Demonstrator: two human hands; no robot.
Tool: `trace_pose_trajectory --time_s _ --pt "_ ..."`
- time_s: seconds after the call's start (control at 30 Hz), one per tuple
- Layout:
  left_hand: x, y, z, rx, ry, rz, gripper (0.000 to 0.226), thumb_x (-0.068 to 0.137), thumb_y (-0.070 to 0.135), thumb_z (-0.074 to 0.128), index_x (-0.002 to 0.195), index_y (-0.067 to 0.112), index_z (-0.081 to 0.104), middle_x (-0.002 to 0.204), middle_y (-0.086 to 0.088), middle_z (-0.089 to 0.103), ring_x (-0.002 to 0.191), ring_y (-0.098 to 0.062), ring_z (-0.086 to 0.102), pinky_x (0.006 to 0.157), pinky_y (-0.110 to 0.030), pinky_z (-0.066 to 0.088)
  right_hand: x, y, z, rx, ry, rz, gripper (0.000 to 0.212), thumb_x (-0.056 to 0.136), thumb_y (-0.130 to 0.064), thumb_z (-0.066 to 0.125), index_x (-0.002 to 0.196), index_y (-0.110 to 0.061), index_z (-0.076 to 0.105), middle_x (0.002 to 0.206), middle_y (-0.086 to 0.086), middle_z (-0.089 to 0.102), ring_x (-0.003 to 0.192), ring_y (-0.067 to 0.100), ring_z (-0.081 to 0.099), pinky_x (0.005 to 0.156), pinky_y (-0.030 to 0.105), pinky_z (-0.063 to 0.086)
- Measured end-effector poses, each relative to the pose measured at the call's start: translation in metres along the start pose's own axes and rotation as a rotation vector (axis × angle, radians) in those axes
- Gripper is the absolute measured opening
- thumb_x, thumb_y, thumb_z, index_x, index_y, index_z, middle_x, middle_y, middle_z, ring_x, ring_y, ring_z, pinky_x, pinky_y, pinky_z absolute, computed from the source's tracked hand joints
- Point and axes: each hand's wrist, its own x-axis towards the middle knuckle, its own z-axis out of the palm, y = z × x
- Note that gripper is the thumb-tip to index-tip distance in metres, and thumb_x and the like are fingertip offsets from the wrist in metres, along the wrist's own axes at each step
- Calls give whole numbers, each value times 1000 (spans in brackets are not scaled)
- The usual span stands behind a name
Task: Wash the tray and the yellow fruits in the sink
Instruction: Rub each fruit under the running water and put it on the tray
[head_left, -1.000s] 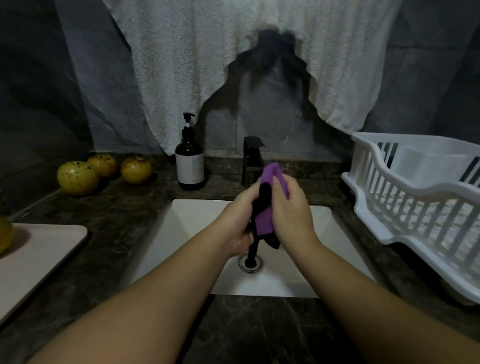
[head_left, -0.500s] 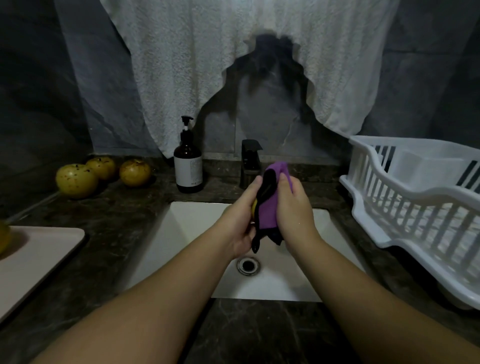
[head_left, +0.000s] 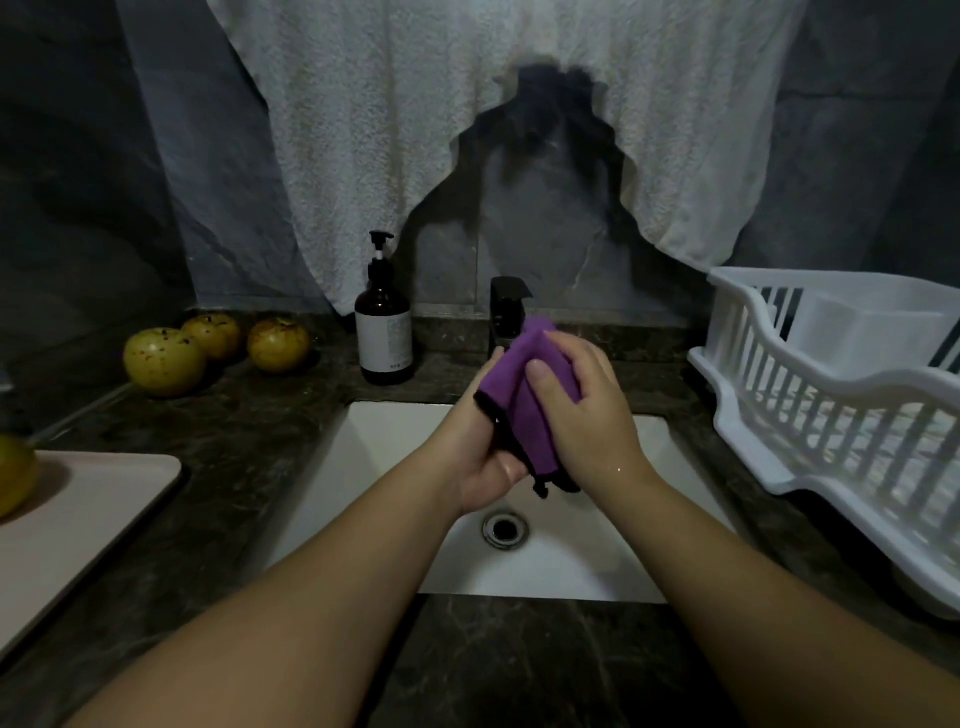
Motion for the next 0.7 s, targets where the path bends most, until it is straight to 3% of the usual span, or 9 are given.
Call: trace_pose_trajectory --time_s 0.07,0.17,0.27,0.33,0.43,0.53,0.6,0.7 --pt "-1 2 -1 -22 -9 -21 55 95 54 68 135 15 69 130 -13 72 116 -28 72 89 -44 62 5 0 -2 134 12 101 33 90 -66 48 116 -51 60 115 -25 64 105 -5 60 90 25 49" --pt "2 2 -1 -62 37 -66 58 98 57 60 137 14 65 128 -17 72 117 -33 71 92 -48 61 9 4 -4 303 -44 310 17 97 -50 51 100 -54 67 97 -19 72 98 8 69 88 38 56" --pt "4 -3 2 -53 84 -61 65 98 68 52 130 15 71 122 -15 75 112 -31 73 91 -45 60 -1 2 2 30 -80 66 20 94 -52 53 112 -59 59 113 -25 61 105 -7 58 82 10 46" --pt "3 -4 0 -23 65 -19 64 98 68 54 124 13 74 119 -13 76 105 -29 76 82 -41 62 -2 2 4 -59 -51 -57 26 94 -60 49 119 -56 56 119 -27 56 107 -12 54 78 3 42" --pt "0 -2 -2 21 6 -24 45 99 51 61 113 13 81 121 -11 76 105 -26 76 81 -39 63 1 1 2 87 -33 136 20 97 -63 44 106 -52 58 109 -18 65 96 -4 62 75 20 48" --pt "2 -4 -1 26 47 -16 32 98 40 65 96 15 85 105 -9 79 91 -21 79 67 -33 63 3 6 -2 187 -37 321 22 103 -58 42 105 -45 60 101 -12 69 94 7 66 76 31 50" --pt "4 -6 1 36 83 8 34 94 46 70 98 16 85 108 -8 79 93 -21 79 67 -33 63 1 7 0 113 -46 245 20 102 -58 45 113 -48 58 110 -16 66 102 4 63 78 27 49" --pt "1 -6 4 62 45 -11 51 83 58 77 112 16 82 121 -11 76 105 -26 76 77 -38 63 -1 2 2 -26 16 21 37 95 -61 48 127 -44 58 124 -22 57 110 -7 54 85 17 44"
